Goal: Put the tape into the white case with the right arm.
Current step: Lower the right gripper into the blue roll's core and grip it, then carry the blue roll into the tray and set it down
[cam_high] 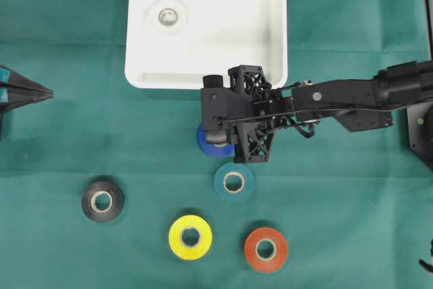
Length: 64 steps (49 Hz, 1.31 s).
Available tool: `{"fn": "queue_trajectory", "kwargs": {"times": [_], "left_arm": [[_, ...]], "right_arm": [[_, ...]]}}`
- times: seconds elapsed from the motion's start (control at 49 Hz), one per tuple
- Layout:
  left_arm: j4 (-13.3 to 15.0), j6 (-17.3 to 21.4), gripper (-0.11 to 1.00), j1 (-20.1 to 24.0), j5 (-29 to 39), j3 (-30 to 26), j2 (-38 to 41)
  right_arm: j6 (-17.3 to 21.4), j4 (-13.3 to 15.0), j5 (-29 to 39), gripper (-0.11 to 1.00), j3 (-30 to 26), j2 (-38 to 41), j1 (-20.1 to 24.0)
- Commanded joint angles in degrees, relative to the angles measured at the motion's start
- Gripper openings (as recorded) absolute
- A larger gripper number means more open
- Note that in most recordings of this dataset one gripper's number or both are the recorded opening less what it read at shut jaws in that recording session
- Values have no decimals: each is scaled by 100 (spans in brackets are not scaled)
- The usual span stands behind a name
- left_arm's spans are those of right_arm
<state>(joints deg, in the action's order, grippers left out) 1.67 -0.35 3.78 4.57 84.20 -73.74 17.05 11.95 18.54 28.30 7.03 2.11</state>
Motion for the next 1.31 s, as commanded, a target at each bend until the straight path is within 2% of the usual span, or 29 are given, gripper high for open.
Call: {"fn": "queue_trajectory", "kwargs": {"times": [0.0, 0.347, 0.958, 1.142, 1.285], "left_arm": [[0, 0, 0, 18, -26, -62, 44], [0, 0, 0, 18, -26, -62, 44], [0, 0, 0, 26, -26, -62, 44], [0, 0, 0, 26, -26, -62, 44], [0, 0, 0, 26, -26, -62, 44]], "right_arm": [[9, -9, 44, 2, -158, -334, 0], [9, 26, 44, 2, -167, -352, -114], [0, 26, -255, 2, -211, -352, -1512], [0, 26, -369, 2, -185, -334, -1749], [0, 26, -475, 2, -220, -255, -1758]]}}
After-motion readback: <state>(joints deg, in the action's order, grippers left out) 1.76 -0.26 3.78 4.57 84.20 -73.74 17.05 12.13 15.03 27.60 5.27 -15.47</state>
